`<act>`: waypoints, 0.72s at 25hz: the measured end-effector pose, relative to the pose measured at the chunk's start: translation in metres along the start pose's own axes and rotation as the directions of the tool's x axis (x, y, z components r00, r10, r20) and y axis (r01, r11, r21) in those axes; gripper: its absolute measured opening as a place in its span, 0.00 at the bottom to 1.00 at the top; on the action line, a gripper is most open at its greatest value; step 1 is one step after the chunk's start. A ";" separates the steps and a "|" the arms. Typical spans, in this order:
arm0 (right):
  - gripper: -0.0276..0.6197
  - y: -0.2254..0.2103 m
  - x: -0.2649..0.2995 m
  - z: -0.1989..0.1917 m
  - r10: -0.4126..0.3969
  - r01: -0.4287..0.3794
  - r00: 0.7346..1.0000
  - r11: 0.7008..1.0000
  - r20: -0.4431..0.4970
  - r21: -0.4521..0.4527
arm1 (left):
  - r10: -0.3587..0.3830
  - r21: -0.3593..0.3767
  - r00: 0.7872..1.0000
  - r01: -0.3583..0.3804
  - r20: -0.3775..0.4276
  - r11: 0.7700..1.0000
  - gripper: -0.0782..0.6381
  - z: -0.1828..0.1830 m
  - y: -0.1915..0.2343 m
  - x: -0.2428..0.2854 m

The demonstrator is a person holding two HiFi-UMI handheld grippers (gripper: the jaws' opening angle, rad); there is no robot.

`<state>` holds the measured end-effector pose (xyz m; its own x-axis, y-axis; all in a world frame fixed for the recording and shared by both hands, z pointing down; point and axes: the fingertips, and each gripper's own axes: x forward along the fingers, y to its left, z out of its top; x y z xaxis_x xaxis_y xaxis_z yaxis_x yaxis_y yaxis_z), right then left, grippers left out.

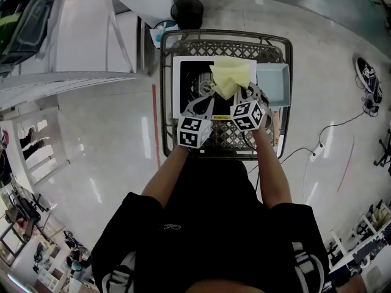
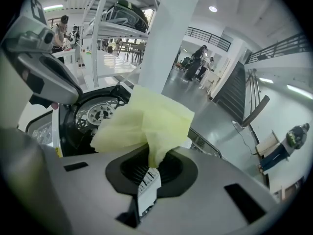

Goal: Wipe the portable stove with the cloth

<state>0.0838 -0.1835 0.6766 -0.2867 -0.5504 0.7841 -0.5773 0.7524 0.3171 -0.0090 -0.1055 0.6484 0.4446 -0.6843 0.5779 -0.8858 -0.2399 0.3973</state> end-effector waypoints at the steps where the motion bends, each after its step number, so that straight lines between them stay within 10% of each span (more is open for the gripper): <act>1: 0.08 -0.002 0.000 -0.004 0.000 0.000 1.000 1.000 -0.003 0.004 | 0.000 0.001 1.000 0.000 0.000 1.000 0.13 0.000 -0.003 0.002; 18: 0.08 -0.032 -0.001 -0.047 0.009 -0.008 1.000 1.000 -0.022 0.029 | 0.011 0.013 1.000 -0.011 -0.014 1.000 0.13 -0.006 -0.040 0.019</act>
<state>0.1384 -0.1898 0.6907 -0.2754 -0.5357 0.7983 -0.5971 0.7461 0.2946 0.0357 -0.1048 0.6478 0.4366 -0.6772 0.5922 -0.8922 -0.2414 0.3816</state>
